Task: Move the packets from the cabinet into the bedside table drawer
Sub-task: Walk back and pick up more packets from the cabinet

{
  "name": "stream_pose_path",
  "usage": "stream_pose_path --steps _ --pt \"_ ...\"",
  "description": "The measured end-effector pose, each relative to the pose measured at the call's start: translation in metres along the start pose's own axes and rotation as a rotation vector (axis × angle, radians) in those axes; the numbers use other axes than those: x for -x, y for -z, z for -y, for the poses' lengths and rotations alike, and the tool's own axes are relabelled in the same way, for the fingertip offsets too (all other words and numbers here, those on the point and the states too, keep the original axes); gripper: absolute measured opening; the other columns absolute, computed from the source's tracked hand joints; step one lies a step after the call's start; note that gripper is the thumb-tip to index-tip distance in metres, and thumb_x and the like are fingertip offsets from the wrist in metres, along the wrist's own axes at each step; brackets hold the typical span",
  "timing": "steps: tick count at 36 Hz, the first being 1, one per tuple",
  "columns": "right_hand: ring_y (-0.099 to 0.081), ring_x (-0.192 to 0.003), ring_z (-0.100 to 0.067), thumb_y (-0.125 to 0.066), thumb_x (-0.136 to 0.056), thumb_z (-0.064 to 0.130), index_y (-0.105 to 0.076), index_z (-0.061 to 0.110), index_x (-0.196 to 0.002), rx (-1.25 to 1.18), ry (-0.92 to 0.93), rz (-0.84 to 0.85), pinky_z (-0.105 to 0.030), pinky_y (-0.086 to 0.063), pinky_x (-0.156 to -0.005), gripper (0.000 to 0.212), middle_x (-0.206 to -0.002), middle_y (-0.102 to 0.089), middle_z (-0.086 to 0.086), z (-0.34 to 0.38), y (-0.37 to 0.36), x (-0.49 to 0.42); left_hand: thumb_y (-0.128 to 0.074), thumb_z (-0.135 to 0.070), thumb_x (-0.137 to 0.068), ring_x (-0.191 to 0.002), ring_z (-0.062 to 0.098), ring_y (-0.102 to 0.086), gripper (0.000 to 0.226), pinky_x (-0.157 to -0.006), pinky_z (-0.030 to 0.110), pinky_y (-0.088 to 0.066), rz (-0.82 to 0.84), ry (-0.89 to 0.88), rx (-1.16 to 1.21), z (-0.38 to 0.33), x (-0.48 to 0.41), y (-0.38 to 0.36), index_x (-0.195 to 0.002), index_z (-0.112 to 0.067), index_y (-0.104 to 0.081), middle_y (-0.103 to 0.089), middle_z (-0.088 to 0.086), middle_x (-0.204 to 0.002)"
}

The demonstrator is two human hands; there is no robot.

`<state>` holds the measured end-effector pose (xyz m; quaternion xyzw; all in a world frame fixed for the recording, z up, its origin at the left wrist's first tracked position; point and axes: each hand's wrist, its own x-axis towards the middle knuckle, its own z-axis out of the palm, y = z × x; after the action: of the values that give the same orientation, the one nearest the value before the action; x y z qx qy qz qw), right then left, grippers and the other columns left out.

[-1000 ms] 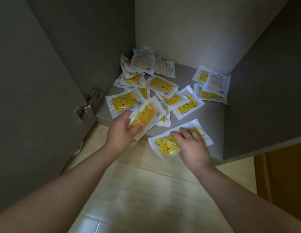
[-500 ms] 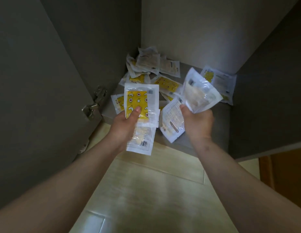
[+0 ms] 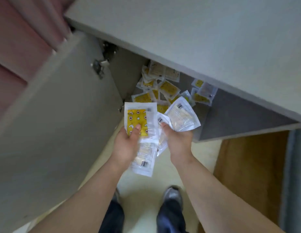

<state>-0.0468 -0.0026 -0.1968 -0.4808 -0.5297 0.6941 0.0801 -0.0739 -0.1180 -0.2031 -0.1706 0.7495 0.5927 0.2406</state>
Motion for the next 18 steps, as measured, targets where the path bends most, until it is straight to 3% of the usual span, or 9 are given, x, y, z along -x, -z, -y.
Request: stream_pose_path --steps 6,11,18 --pt "-0.065 -0.068 0.004 -0.069 -0.082 0.004 -0.062 0.024 -0.089 -0.012 -0.052 0.089 -0.011 -0.051 -0.061 0.022 -0.084 -0.068 0.011 0.077 0.000 0.097 -0.052 -0.035 -0.095 -0.090 0.018 -0.068 0.016 -0.088 0.040 -0.053 -0.035 0.054 -0.012 -0.080 0.088 0.050 -0.097 -0.025 -0.063 -0.072 -0.002 -0.097" --pt "-0.067 -0.087 -0.009 -0.069 -0.082 0.006 -0.060 0.013 -0.115 -0.053 -0.092 0.144 -0.020 -0.053 -0.073 0.036 -0.104 -0.069 0.001 0.136 -0.008 0.162 -0.053 -0.033 -0.095 -0.088 0.018 -0.068 0.013 -0.084 0.036 -0.054 -0.108 0.063 0.030 -0.147 0.151 0.082 -0.089 -0.025 -0.062 -0.071 -0.004 -0.092" --pt "-0.064 -0.086 -0.006 -0.072 -0.081 0.012 -0.062 0.014 -0.116 -0.011 -0.106 0.318 -0.021 -0.050 -0.073 0.036 -0.101 -0.069 0.005 0.214 -0.013 0.235 -0.058 -0.031 -0.092 -0.081 0.022 -0.070 0.014 -0.081 0.042 -0.056 -0.283 0.045 0.242 -0.212 0.230 0.113 -0.094 -0.018 -0.064 -0.073 0.000 -0.088"
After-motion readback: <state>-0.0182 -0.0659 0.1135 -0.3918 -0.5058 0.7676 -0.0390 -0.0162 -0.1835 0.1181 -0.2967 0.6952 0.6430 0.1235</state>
